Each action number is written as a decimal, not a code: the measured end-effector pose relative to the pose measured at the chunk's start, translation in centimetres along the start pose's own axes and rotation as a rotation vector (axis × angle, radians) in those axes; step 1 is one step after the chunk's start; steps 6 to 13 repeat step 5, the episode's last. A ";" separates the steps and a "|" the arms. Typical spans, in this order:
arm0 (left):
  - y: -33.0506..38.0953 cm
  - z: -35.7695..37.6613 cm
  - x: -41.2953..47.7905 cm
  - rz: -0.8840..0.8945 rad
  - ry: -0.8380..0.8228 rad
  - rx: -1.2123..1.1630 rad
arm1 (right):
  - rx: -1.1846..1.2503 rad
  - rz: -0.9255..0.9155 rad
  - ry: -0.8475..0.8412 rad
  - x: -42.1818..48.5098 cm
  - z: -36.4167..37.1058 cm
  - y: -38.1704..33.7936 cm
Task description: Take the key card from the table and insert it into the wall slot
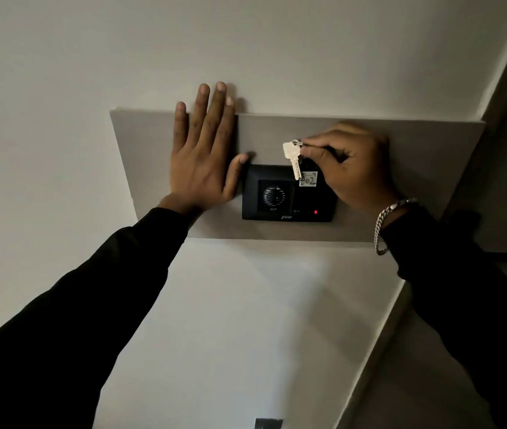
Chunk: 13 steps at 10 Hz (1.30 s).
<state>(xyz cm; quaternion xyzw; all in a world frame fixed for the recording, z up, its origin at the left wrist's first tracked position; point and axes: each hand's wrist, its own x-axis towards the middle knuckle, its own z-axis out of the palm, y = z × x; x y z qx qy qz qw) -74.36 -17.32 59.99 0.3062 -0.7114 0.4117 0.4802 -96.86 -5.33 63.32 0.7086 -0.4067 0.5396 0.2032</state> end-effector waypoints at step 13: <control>-4.8 -4.6 -0.9 -0.074 -0.146 -0.064 | -0.003 -0.070 0.008 1.1 1.0 -2.5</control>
